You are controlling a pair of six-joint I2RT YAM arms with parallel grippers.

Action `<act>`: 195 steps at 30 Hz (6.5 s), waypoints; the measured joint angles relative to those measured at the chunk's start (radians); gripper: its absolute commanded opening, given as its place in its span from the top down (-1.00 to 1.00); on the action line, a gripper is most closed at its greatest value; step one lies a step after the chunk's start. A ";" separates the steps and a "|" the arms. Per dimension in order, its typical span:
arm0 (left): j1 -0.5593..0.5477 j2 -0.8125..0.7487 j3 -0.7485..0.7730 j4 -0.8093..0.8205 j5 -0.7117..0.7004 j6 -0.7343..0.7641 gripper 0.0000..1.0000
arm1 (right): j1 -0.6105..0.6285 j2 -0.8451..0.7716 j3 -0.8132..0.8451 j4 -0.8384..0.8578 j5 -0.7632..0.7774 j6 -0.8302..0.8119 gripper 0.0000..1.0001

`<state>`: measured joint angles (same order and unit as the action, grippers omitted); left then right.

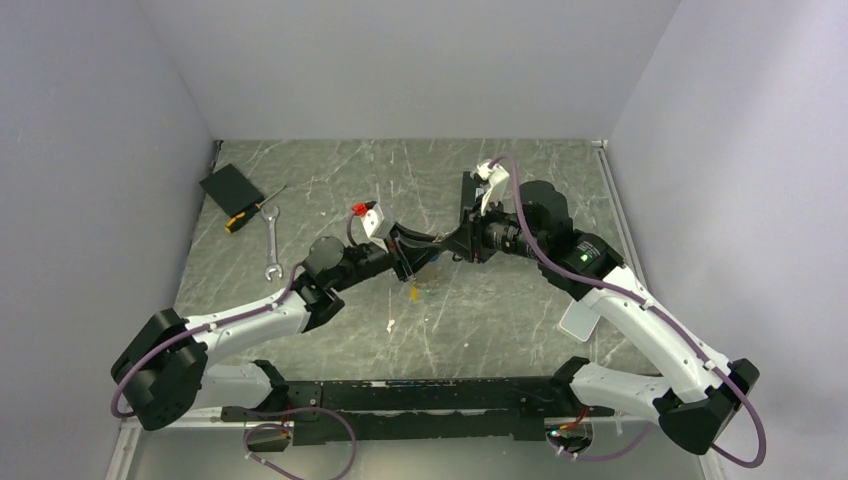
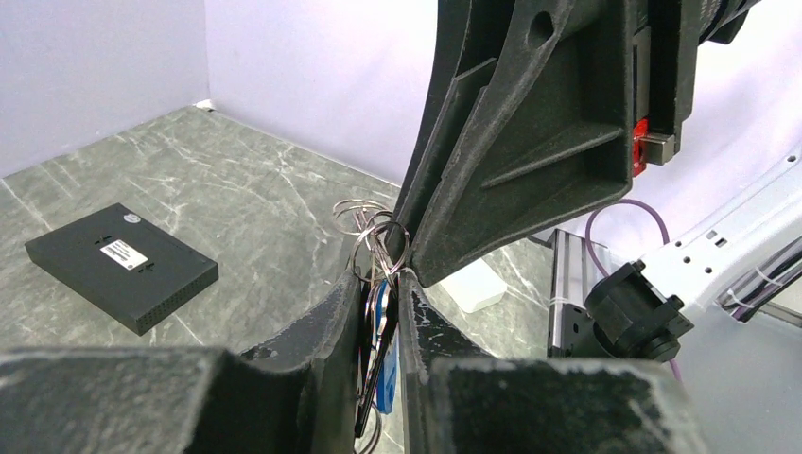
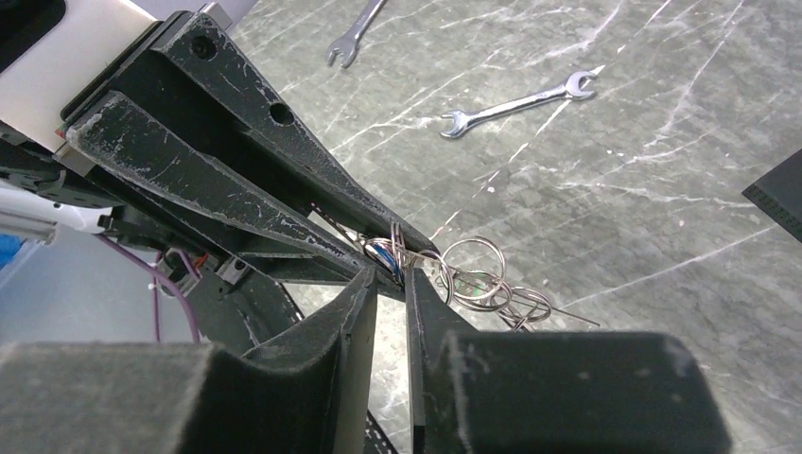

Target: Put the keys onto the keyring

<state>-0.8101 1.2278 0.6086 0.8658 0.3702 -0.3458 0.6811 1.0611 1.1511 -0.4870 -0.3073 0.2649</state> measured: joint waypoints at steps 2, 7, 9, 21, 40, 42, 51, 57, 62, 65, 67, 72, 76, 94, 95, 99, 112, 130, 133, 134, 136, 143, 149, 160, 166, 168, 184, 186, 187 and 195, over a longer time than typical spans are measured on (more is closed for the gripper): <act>0.001 0.002 0.000 0.002 0.000 0.000 1.00 | -0.002 0.000 0.000 0.000 0.000 0.000 0.69; 0.001 0.011 0.000 0.008 0.014 0.000 1.00 | -0.004 0.001 0.000 -0.001 0.010 0.000 0.72; 0.001 0.013 0.000 0.009 0.021 0.000 1.00 | -0.004 0.002 0.000 -0.004 0.014 -0.001 0.72; 0.004 0.013 0.000 0.004 0.026 0.013 0.67 | -0.004 0.021 0.018 -0.023 0.011 -0.011 1.00; -0.003 -0.034 0.019 -0.241 0.051 0.332 0.03 | -0.005 0.072 0.074 -0.161 -0.027 0.024 1.00; -0.003 -0.026 0.019 -0.220 0.054 0.322 -0.04 | -0.005 0.072 0.074 -0.163 -0.027 0.029 1.00; -0.002 0.043 0.018 -0.103 0.086 0.223 -0.33 | -0.004 0.057 0.074 -0.164 0.015 0.034 1.00; -0.002 0.045 0.011 -0.059 0.080 0.172 -0.14 | -0.004 0.048 0.074 -0.163 0.042 0.033 1.00; -0.002 0.063 0.006 -0.016 0.050 0.128 0.33 | -0.004 0.048 0.074 -0.163 0.045 0.034 1.00; -0.005 0.095 0.007 0.013 0.049 0.100 0.71 | -0.006 0.048 0.074 -0.159 0.057 0.034 1.00; -0.008 0.111 0.011 0.029 0.053 0.089 0.96 | -0.008 0.048 0.074 -0.158 0.071 0.033 1.00; -0.013 0.109 0.029 -0.008 0.054 0.112 1.00 | -0.012 0.047 0.074 -0.163 0.082 0.031 1.00; -0.015 0.076 0.050 -0.106 0.056 0.193 1.00 | -0.012 0.047 0.074 -0.164 0.077 0.031 1.00; -0.032 -0.022 0.082 -0.407 0.149 0.716 1.00 | -0.014 0.078 0.101 -0.266 -0.068 -0.035 1.00; -0.033 -0.026 0.082 -0.415 0.147 0.732 1.00 | -0.014 0.083 0.104 -0.269 -0.075 -0.040 1.00; -0.036 -0.031 0.080 -0.446 0.137 0.806 1.00 | -0.016 0.104 0.107 -0.276 -0.095 -0.058 1.00; -0.081 -0.026 0.065 -0.537 0.034 1.047 1.00 | -0.020 0.175 0.107 -0.324 -0.119 -0.083 1.00; -0.084 -0.027 0.095 -0.658 0.016 1.084 0.55 | -0.010 0.212 0.106 -0.352 -0.127 -0.102 1.00; -0.084 -0.027 0.096 -0.672 0.014 1.073 0.32 | -0.001 0.219 0.106 -0.362 -0.132 -0.105 1.00; -0.084 -0.027 0.096 -0.682 0.008 1.071 0.27 | 0.002 0.221 0.107 -0.370 -0.142 -0.105 1.00; -0.074 -0.027 0.092 -0.701 -0.020 1.063 0.21 | 0.010 0.221 0.108 -0.402 -0.162 -0.105 1.00; -0.044 -0.023 0.087 -0.714 -0.111 1.041 0.21 | 0.027 0.221 0.112 -0.489 -0.219 -0.105 1.00; -0.044 -0.021 0.087 -0.730 -0.099 1.017 -0.03 | 0.030 0.221 0.112 -0.512 -0.212 -0.104 1.00; -0.044 -0.169 0.093 -0.829 -0.073 0.803 -0.99 | 0.031 0.219 0.135 -0.508 -0.126 -0.101 1.00; -0.044 -0.243 0.095 -0.809 -0.069 0.633 -0.99 | 0.031 0.213 0.152 -0.501 -0.079 -0.097 1.00; -0.044 -0.248 0.092 -0.784 -0.052 0.590 -0.99 | 0.031 0.212 0.162 -0.491 -0.067 -0.097 1.00; -0.056 -0.080 -0.016 -0.396 0.035 0.401 -0.99 | 0.031 0.184 0.189 -0.438 -0.056 -0.081 1.00; -0.070 -0.051 -0.016 -0.349 0.027 0.393 -0.99 | 0.031 0.184 0.189 -0.435 -0.053 -0.078 1.00; -0.078 -0.042 -0.015 -0.335 0.022 0.391 -0.99 | 0.031 0.184 0.189 -0.431 -0.050 -0.074 1.00; -0.148 0.005 -0.015 -0.267 -0.066 0.403 -0.82 | 0.031 0.180 0.189 -0.398 -0.029 -0.047 1.00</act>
<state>-0.9577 1.2327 0.5938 0.5991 0.3042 0.0574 0.7124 1.2415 1.3403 -0.8852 -0.3363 0.2176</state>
